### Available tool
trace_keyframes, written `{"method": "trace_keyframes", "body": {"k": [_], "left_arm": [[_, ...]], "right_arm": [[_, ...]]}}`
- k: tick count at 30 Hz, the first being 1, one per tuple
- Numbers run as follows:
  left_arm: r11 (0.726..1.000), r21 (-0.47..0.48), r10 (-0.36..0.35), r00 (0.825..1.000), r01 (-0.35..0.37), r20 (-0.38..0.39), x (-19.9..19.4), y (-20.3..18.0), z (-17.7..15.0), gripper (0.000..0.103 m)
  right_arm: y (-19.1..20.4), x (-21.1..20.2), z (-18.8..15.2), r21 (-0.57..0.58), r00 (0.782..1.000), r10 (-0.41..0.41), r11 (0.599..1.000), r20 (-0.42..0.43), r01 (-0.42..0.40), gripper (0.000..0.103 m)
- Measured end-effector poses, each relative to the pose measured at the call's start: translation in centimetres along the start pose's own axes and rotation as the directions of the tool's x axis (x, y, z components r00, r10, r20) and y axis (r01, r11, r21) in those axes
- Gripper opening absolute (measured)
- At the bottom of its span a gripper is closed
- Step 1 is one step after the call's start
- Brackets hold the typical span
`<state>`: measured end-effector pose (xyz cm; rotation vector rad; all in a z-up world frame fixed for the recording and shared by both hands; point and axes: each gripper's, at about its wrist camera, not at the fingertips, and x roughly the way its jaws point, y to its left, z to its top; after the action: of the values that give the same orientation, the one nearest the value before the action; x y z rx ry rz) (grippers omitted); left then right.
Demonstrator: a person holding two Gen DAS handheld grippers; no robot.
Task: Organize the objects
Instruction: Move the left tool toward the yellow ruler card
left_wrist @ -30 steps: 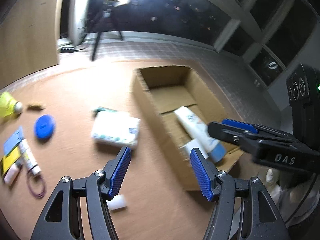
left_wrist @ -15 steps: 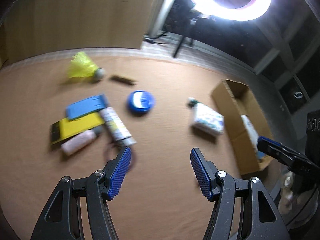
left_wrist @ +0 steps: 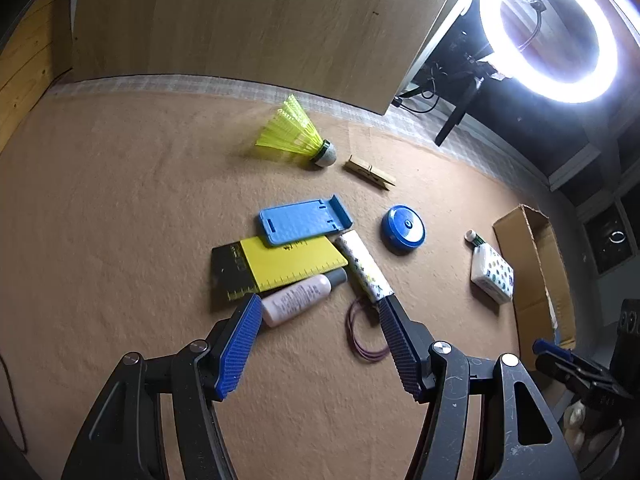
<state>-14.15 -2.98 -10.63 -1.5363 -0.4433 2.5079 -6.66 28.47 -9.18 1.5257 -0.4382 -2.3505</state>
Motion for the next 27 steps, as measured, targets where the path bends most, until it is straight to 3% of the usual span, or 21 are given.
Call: {"method": "trace_keyframes", "body": {"k": [12, 19, 27], "left_arm": [[0.999, -0.028, 0.032, 0.999, -0.034, -0.038, 3.6, 1.2, 3.7, 0.065], [0.997, 0.062, 0.061, 0.990, -0.054, -0.125, 6.5, 0.9, 4.5, 0.061], [0.988, 0.101, 0.129, 0.983, -0.116, -0.130, 8.5, 0.4, 5.3, 0.060]], "right_arm": [[-0.3, 0.3, -0.5, 0.051, 1.000, -0.017, 0.999, -0.019, 0.018, 0.054], [-2.2, 0.1, -0.4, 0.117, 0.999, -0.039, 0.992, -0.024, 0.042, 0.054], [-3.2, -0.2, -0.3, 0.136, 0.998, -0.057, 0.989, -0.018, 0.059, 0.054]]}}
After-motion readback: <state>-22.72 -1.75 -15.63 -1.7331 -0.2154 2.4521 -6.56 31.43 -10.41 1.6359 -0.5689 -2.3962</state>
